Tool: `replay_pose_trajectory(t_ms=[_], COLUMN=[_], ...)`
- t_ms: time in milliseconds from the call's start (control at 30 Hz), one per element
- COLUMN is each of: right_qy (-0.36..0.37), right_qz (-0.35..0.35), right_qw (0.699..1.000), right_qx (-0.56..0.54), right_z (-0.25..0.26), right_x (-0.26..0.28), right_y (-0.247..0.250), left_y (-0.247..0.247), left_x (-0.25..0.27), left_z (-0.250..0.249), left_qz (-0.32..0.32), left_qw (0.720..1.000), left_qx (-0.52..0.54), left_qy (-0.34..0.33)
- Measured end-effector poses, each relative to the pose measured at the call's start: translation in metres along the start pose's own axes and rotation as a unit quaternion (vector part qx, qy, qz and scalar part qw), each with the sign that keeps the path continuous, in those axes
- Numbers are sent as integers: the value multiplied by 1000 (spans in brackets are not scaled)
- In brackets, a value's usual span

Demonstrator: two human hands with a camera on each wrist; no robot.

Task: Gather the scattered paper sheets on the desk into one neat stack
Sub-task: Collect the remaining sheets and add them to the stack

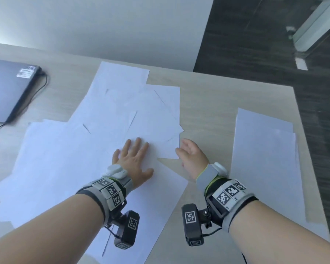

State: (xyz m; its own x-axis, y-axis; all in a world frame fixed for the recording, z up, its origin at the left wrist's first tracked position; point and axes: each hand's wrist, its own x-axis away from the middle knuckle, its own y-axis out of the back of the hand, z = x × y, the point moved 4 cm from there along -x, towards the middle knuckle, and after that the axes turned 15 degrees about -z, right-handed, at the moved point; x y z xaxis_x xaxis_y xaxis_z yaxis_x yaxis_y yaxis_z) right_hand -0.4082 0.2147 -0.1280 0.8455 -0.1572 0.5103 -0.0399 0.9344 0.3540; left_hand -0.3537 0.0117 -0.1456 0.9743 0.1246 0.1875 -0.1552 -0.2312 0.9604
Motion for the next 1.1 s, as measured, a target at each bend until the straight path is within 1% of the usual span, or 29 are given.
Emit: replay_pose_trajectory(t_ms=[67, 133, 233, 367, 433, 500, 533, 633, 700, 833, 1000, 1100], right_qy=[-8, -24, -71, -124, -139, -133, -123, -79, -65, -63, -66, -56], right_qz=[-6, -28, -65, -116, -125, -114, -110, -96, -101, -156, -228, -286], right_qw=[1000, 999, 991, 979, 972, 974, 978, 992, 993, 984, 971, 956], right_qx=[-6, -31, -88, -113, -144, -144, -124, -28, 22, 54, 24, -15], right_z=[2, 2, 2, 2, 2, 8, 10, 12, 10, 9, 1, -6], right_x=[0, -5, -16, -26, -32, -36, -38, -45, -48, -46, -37, -33], right_y=[-7, -13, -13, -11, -12, -12, -13, -17, -16, 3, 43, 80], left_y=[-3, -5, -6, -6, -8, -9, -10, -12, -13, -11, -7, -6], left_x=[2, 3, 2, -1, -2, -3, -4, -5, -4, -4, -5, -7], left_z=[-8, -13, -23, -22, -19, -18, -16, -6, 2, 19, 26, 29], left_qz=[2, 3, 2, -8, -7, -8, -10, -8, 9, 26, 31, 31], left_qw=[1000, 999, 997, 996, 996, 995, 994, 995, 997, 998, 999, 999], left_qx=[5, 16, 29, 37, 42, 54, 60, 59, 47, 29, 16, 9], left_qy=[-17, -39, -73, -75, -79, -87, -90, -84, -67, -43, -15, 10])
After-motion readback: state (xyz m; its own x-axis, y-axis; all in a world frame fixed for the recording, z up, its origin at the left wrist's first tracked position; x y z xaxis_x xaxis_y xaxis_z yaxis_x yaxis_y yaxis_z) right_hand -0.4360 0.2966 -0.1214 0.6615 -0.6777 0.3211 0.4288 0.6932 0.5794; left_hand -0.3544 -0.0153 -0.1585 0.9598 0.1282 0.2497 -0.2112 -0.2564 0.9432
